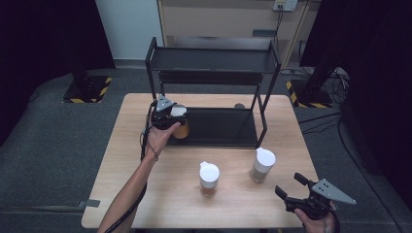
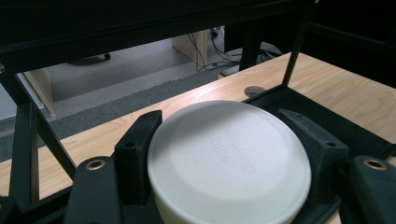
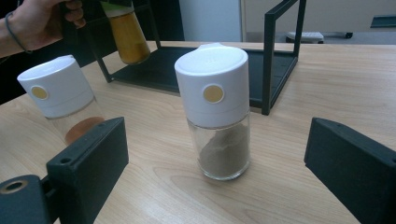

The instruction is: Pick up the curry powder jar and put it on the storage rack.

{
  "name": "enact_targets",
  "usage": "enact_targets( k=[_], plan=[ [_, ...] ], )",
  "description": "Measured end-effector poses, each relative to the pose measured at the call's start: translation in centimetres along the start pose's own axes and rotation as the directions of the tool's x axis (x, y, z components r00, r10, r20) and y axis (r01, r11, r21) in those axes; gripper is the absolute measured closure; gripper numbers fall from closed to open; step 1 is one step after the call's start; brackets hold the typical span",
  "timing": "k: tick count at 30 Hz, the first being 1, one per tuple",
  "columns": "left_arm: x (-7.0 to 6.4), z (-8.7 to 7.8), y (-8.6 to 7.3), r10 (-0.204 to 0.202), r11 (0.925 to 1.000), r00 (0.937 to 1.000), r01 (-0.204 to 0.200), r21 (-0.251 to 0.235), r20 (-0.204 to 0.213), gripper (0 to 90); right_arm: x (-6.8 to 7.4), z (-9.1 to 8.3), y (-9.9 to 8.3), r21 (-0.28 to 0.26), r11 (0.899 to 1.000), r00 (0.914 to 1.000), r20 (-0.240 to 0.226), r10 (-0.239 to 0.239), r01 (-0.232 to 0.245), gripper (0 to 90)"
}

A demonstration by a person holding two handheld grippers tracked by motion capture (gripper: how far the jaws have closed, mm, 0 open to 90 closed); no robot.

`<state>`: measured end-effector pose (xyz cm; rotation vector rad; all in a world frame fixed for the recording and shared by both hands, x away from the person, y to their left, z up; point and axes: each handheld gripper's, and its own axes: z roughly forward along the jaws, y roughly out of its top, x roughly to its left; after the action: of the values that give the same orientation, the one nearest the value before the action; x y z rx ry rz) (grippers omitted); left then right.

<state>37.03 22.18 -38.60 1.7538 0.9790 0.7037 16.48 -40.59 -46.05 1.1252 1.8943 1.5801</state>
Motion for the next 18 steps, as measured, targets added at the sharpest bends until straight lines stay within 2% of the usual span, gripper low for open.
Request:
enact_targets(
  k=[4,8,18],
  plan=[
    [0.1,0.7,-0.3,-0.018,0.9998,0.9998,0.018,-0.001,-0.008,32.0,0.0,0.0,0.0,0.0,1.0,1.0,-0.001,0.004,-0.004,6.8],
    [0.1,1.4,-0.2,-0.02,0.9997,0.9994,0.02,0.013,-0.028,32.0,-0.1,0.0,0.0,0.0,1.0,1.0,-0.001,0.006,-0.006,6.8],
    [0.1,2.3,-1.2,-0.027,0.9995,0.9991,0.027,0.014,-0.034,32.0,-0.1,0.0,-0.1,-0.001,1.0,1.0,-0.002,0.01,-0.01,6.9]
  ],
)
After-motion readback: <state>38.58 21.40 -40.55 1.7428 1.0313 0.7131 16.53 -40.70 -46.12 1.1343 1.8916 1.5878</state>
